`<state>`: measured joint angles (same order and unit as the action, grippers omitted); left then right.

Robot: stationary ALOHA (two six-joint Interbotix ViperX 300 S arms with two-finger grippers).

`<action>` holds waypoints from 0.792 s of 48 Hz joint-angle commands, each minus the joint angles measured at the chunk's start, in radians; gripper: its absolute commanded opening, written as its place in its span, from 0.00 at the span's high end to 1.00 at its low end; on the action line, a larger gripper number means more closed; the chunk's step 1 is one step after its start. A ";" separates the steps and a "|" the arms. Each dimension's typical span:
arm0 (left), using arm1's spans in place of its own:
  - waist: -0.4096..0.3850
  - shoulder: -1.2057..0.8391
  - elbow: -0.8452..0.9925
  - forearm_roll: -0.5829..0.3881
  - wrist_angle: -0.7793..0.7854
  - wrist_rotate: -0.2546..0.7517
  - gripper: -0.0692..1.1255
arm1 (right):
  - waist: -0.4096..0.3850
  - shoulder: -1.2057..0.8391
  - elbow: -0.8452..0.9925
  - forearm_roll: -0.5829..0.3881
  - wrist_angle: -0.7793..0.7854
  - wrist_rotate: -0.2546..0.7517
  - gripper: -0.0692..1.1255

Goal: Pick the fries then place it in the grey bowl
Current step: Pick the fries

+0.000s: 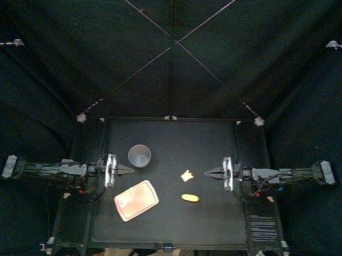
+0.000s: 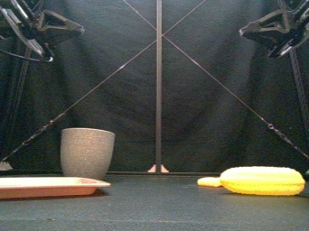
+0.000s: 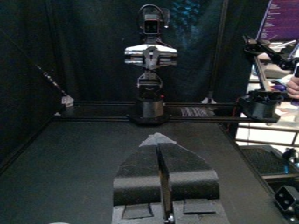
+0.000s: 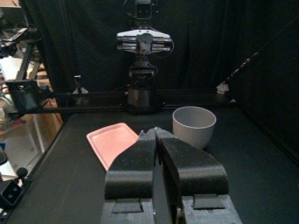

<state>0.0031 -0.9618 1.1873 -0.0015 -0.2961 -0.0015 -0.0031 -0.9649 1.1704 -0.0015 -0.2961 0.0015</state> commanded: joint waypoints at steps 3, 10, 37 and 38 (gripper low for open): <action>0.015 0.011 -0.017 -0.003 0.000 0.005 0.95 | -0.031 0.054 -0.018 -0.006 -0.002 0.005 0.92; 0.017 0.011 -0.020 -0.003 0.000 0.003 0.95 | -0.110 0.140 -0.054 -0.028 0.048 0.005 0.91; 0.028 0.012 -0.011 -0.003 0.000 0.000 0.95 | -0.261 0.430 -0.276 -0.032 0.486 0.063 0.11; 0.029 0.012 -0.009 -0.005 0.000 0.000 0.95 | -0.265 0.433 -0.276 -0.034 0.482 0.064 0.08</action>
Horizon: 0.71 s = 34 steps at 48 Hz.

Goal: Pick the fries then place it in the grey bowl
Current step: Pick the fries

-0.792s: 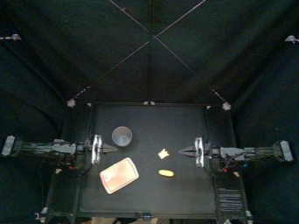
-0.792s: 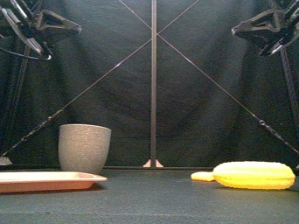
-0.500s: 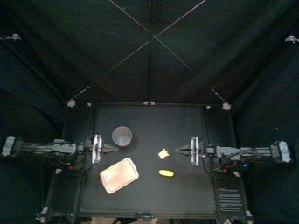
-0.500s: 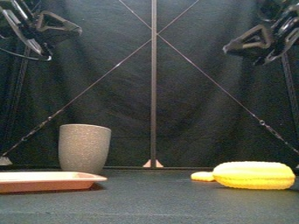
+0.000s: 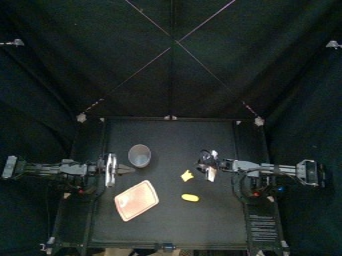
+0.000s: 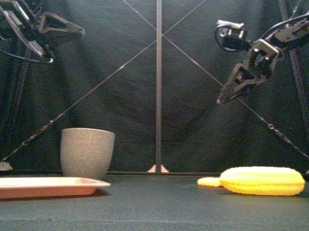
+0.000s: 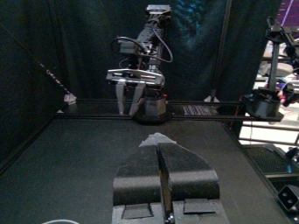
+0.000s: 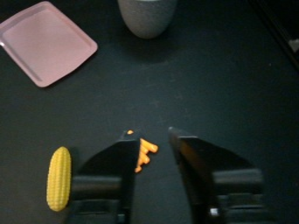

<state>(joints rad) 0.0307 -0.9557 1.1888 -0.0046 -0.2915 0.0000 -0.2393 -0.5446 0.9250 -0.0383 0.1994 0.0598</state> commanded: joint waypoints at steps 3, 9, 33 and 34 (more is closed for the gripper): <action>0.002 0.006 -0.006 -0.003 -0.005 -0.002 0.95 | -0.038 0.023 -0.029 -0.002 -0.035 0.008 0.04; 0.008 0.008 -0.008 -0.005 -0.006 0.002 0.95 | -0.049 0.066 -0.040 0.005 -0.041 0.009 0.05; 0.035 0.008 -0.002 -0.005 -0.005 0.005 0.95 | -0.012 0.318 -0.261 -0.035 0.425 -0.066 0.06; 0.038 0.008 -0.002 -0.005 -0.005 0.005 0.95 | -0.009 0.333 -0.268 -0.040 0.445 -0.074 0.06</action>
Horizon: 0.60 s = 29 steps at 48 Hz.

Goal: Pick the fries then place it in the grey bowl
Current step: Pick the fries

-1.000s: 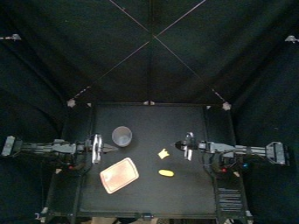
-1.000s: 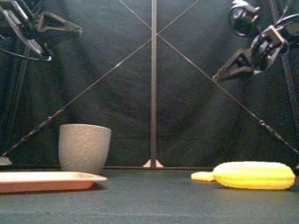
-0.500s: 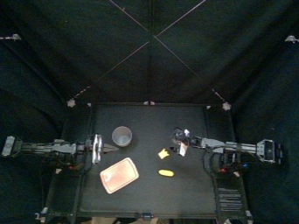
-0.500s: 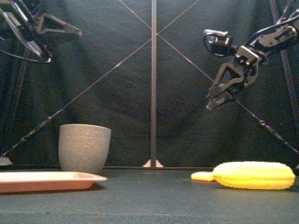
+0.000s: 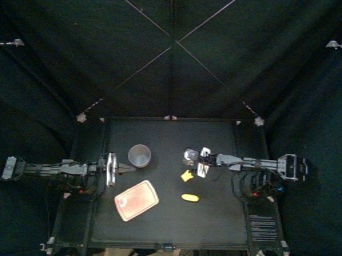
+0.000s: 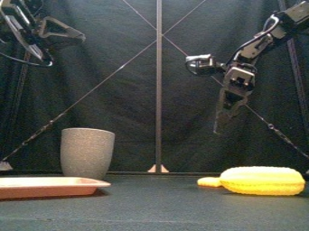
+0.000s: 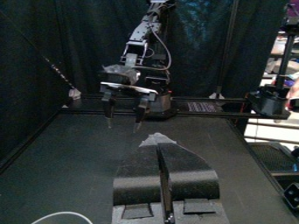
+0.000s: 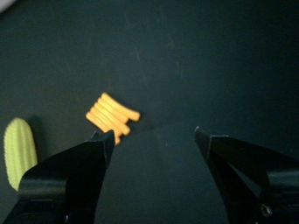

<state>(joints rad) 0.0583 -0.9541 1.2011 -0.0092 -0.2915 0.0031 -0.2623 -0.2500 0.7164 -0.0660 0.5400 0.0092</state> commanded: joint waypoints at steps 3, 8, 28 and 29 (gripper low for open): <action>0.017 0.006 -0.012 0.000 -0.005 0.002 0.95 | 0.031 0.081 -0.078 -0.015 0.135 -0.055 0.06; 0.026 0.006 -0.009 0.002 -0.005 0.002 0.95 | 0.074 0.146 -0.104 -0.028 0.115 -0.132 0.06; 0.028 0.006 0.011 0.000 -0.005 -0.005 0.95 | 0.115 0.316 -0.186 0.009 0.064 -0.325 0.06; 0.028 0.005 0.011 0.000 -0.005 -0.005 0.95 | 0.115 0.321 -0.186 0.011 0.064 -0.327 0.06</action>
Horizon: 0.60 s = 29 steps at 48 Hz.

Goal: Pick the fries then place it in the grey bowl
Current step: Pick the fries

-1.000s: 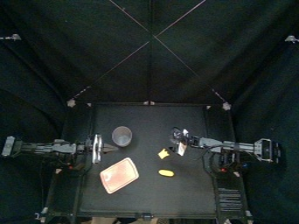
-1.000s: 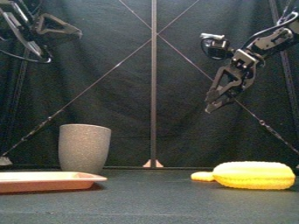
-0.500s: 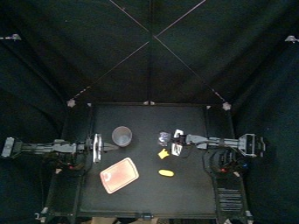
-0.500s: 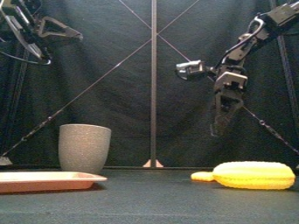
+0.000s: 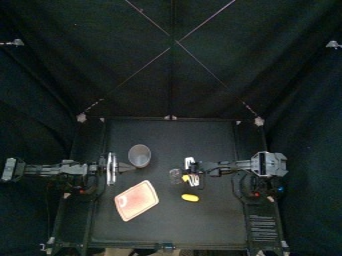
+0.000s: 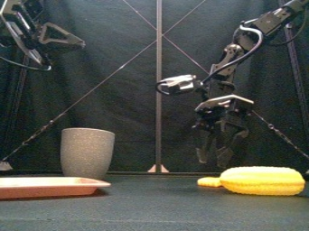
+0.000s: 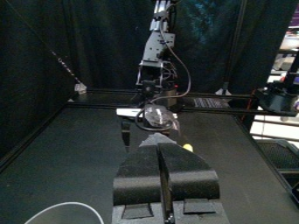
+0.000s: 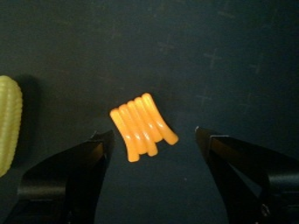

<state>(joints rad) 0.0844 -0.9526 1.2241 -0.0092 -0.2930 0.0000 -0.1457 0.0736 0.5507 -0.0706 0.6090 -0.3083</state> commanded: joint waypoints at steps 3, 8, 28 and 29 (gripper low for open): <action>0.003 0.003 -0.012 0.000 -0.003 0.002 0.95 | -0.002 0.009 -0.017 0.025 -0.006 -0.012 0.06; 0.008 0.003 -0.015 -0.002 -0.003 0.005 0.95 | -0.006 0.029 -0.017 0.025 -0.017 -0.012 0.06; 0.008 0.003 -0.021 -0.002 -0.006 0.002 0.95 | -0.031 0.078 -0.009 0.061 -0.035 -0.012 0.07; 0.008 0.003 -0.021 -0.002 -0.006 0.002 0.95 | -0.034 0.078 -0.009 0.071 -0.035 -0.012 0.07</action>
<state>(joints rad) 0.0905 -0.9526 1.2257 -0.0092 -0.2915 0.0015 -0.1672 0.1641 0.5507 -0.0199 0.5768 -0.3191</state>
